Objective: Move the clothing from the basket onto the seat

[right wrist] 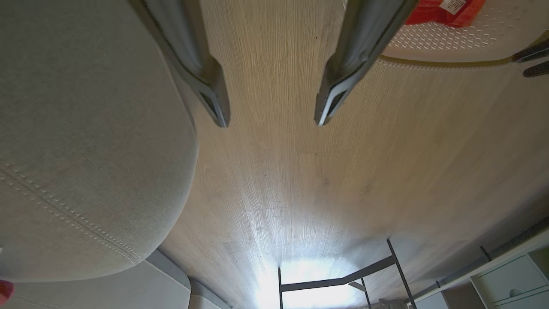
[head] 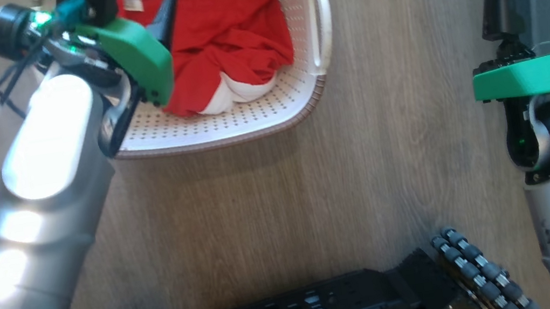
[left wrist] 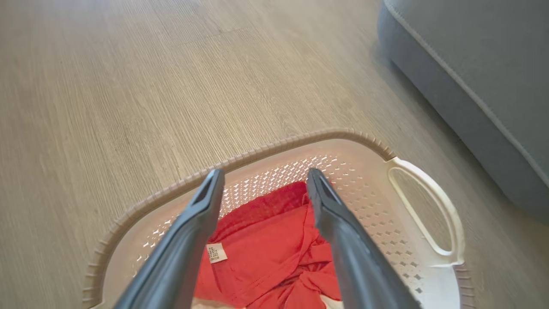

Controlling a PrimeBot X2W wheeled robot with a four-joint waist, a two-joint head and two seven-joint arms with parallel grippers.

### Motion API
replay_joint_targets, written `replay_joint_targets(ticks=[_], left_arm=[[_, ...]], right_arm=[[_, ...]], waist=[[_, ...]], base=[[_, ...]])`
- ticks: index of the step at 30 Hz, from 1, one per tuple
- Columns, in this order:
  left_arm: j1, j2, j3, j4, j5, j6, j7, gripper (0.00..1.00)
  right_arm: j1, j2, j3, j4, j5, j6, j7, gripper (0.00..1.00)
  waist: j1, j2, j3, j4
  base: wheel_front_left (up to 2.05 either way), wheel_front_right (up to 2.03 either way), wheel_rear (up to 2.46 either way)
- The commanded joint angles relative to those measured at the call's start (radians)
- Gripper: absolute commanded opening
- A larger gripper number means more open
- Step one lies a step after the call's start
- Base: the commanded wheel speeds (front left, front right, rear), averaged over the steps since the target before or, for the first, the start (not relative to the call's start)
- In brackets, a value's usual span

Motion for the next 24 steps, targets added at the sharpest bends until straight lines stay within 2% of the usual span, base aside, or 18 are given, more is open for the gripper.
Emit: replay_joint_targets(ticks=[1, 6, 15, 24], left_arm=[[-0.024, 0.023, 0.018, 0.012, 0.016, 0.018, 0.02, 1.0], [-0.087, 0.032, 0.01, 0.164, 0.04, 0.059, 0.088, 1.0], [-0.156, 0.04, -0.006, 0.33, 0.056, 0.079, 0.138, 1.0], [-0.197, 0.063, -0.036, 0.426, 0.087, 0.095, 0.138, 1.0]], right_arm=[[0.013, -0.005, 0.027, -0.04, 0.013, 0.007, -0.005, 1.0], [0.024, -0.005, 0.05, -0.059, 0.045, 0.007, -0.005, 1.0], [0.038, -0.005, 0.079, -0.08, 0.097, 0.007, -0.005, 1.0], [0.042, -0.005, 0.109, -0.089, 0.124, 0.007, -0.005, 1.0]], waist=[[-0.0001, 0.0001, 0.032, -0.03], [-0.0001, 0.0001, 0.078, -0.074], [-0.0001, 0.0001, 0.123, -0.116], [-0.0001, 0.0001, 0.148, -0.143]], base=[[0.0, 0.0, 0.0], [0.0, 0.0, 0.0], [0.0, 0.0, 0.0], [0.0, 0.0, 0.0]])
